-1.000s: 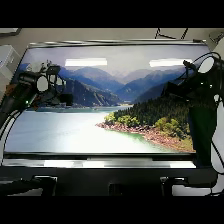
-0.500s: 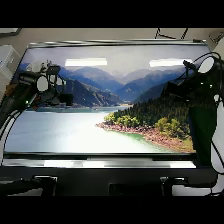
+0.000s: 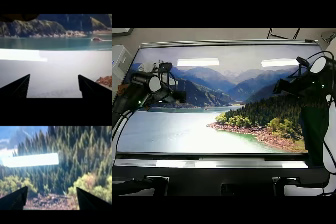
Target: Fold the clothes and pants, and hang the long-sleeved shirts on hangers.
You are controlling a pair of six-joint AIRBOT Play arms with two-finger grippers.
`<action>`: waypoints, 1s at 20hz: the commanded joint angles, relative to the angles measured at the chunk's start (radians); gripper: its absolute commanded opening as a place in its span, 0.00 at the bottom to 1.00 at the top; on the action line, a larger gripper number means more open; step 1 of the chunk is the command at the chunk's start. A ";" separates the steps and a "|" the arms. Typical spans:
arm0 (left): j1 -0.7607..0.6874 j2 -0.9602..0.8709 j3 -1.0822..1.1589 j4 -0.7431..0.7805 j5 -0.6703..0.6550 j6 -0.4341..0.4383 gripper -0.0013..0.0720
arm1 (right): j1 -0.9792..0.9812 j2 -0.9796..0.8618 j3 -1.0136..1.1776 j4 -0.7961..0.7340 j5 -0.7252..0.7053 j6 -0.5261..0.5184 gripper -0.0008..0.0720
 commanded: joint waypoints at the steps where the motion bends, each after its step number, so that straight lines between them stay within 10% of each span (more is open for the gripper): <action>1: -0.005 -0.001 0.000 0.000 0.184 0.000 1.00 | 0.001 -0.001 0.000 0.003 -0.163 0.002 0.94; 5: 0.111 -0.058 0.066 0.078 0.530 -0.097 1.00 | 0.001 -0.001 0.000 0.003 -0.331 0.002 0.94; 13: 0.866 -0.313 0.247 -0.509 0.068 -0.194 1.00 | 0.001 -0.002 0.000 -0.005 -0.187 -0.044 0.94; 20: 0.882 -0.446 0.227 -0.638 0.270 -0.062 1.00 | 0.001 -0.002 0.000 0.027 -0.089 -0.043 0.94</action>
